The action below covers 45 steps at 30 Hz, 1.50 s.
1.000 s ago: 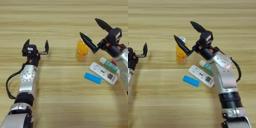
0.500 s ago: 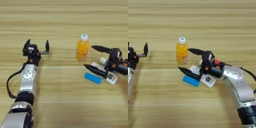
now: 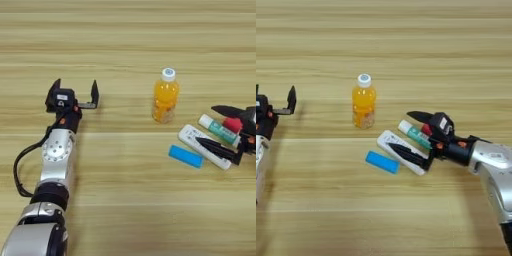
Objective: Move the objects on the table
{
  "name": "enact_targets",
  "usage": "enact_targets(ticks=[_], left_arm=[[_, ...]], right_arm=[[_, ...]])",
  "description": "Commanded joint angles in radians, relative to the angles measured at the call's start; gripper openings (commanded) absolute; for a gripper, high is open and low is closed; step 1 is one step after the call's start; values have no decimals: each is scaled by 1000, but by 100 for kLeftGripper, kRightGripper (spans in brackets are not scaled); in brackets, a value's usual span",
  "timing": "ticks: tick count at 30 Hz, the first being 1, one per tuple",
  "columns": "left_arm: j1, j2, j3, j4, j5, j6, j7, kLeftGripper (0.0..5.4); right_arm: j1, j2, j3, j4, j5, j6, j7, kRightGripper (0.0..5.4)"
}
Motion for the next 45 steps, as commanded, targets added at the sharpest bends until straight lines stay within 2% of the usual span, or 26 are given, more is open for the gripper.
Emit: enact_targets(ticks=[1,5,7,11,14,23,40,45], left_arm=[[-17,1,-7,14,18,-9,9,540],[-18,-1,-9,20,21,-15,14,540],[-18,-2,-10,21,21,-16,16,540],[-17,-1,-11,20,21,-19,16,540],[-17,0,-11,22,19,-19,15,540],[-24,6,-8,33,15,-22,11,540],[-32,12,-1,50,9,-28,2,540],[-31,12,-1,48,9,-27,2,540]], right_arm=[[-35,-22,-59,66,6,-18,-10,535],[-86,0,-83,158,-15,-48,-56,535],[-99,8,-82,185,-15,-51,-62,535],[-120,28,-70,230,-52,-65,-110,535],[-151,40,-69,279,-77,-49,-160,535],[-178,47,-19,351,-143,9,-196,535],[-211,43,-18,407,-141,95,-184,535],[-212,42,-19,434,-139,105,-170,488]])
